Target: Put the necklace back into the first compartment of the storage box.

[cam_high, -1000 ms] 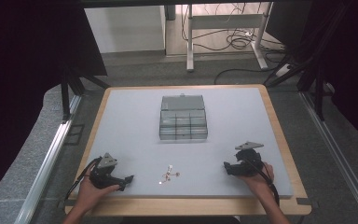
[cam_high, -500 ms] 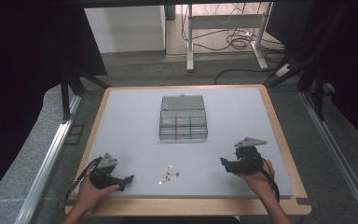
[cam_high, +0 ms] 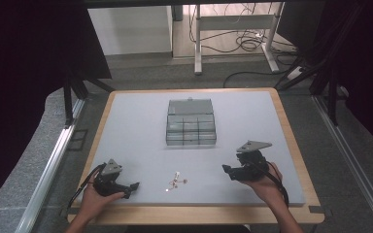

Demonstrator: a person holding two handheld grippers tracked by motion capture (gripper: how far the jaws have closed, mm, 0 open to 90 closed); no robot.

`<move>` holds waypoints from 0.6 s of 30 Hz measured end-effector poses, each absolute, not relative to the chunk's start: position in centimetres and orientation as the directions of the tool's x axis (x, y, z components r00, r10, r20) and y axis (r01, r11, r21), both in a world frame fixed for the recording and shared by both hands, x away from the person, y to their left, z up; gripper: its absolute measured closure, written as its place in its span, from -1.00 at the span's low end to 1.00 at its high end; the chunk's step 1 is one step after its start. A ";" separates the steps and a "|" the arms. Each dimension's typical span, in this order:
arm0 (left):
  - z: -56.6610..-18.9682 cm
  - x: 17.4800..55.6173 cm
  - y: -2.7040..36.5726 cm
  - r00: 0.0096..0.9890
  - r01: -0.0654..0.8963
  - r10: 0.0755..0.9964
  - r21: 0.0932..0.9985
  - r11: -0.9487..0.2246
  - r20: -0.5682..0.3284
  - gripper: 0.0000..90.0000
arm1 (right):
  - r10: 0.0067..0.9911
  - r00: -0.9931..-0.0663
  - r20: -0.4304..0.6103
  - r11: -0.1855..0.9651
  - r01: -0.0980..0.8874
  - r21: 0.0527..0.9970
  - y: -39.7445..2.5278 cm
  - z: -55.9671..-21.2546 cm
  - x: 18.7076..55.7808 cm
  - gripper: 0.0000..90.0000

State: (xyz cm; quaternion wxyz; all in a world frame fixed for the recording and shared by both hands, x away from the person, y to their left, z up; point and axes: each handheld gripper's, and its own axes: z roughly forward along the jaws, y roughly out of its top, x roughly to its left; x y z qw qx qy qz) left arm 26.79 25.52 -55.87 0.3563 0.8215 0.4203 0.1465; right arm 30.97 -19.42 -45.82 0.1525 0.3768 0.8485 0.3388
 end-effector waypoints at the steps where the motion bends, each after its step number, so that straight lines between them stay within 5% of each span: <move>1: -55.9 26.8 25.6 0.606 0.586 0.794 0.707 -0.396 -0.057 -0.98 | 0.734 -0.679 -0.009 0.498 0.529 0.688 -19.1 -45.6 30.9 -0.32; 18: -55.9 26.7 25.6 0.601 0.583 0.797 0.714 -0.388 -0.057 -0.98 | 0.585 -0.810 -0.036 0.632 0.428 0.646 -12.5 -43.4 30.9 -0.18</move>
